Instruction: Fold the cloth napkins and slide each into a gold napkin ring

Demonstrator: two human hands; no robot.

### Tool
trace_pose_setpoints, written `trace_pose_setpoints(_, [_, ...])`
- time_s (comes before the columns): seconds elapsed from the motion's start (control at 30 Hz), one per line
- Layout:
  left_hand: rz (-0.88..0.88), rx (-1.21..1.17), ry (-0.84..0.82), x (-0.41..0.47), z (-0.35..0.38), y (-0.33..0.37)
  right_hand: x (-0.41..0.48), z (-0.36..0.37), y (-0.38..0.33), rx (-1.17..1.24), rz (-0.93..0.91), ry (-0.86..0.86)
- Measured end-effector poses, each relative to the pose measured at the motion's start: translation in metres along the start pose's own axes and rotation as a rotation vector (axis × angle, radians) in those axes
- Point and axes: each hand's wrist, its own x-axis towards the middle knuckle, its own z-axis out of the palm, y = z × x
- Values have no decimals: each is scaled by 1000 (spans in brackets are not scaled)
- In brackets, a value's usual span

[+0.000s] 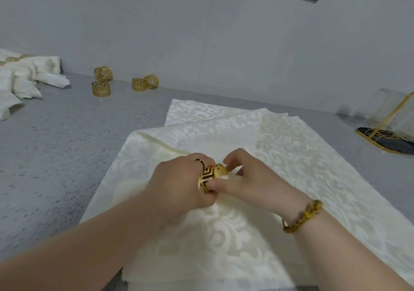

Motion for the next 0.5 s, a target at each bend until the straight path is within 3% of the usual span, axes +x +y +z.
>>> trace_pose_setpoints(0.13, [-1,-62,-39,1,2,-4,13,14,-8,-82,-45,-69])
trace_pose_setpoints(0.33, [-99,-368,-181,-1,-1,-11,3,22,12,178,-40,95])
trace_pose_setpoints(0.5, [-216,-558,-67,5,1,-22,-4,26,25,422,-19,188])
